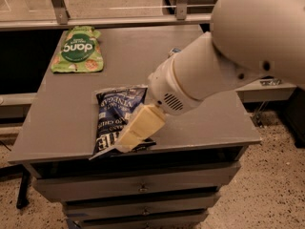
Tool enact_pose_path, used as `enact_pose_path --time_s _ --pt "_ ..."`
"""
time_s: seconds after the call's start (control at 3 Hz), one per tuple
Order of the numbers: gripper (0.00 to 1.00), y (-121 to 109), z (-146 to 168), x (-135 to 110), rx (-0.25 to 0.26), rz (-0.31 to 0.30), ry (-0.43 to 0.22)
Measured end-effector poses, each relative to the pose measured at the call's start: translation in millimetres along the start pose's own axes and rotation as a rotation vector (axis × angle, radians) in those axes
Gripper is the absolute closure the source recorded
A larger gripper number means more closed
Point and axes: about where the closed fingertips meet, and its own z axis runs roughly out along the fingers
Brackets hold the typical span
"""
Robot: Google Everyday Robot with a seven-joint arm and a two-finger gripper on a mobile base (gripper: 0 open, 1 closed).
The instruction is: Pick blue chip bag
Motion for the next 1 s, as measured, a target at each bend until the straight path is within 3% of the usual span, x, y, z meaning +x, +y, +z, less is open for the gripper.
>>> enact_pose_path --time_s 0.67,1.0 --pt "0.00 15 59 5 -0.026 0.036 -0.014" --pt "0.18 16 71 13 -0.024 0.057 -0.018"
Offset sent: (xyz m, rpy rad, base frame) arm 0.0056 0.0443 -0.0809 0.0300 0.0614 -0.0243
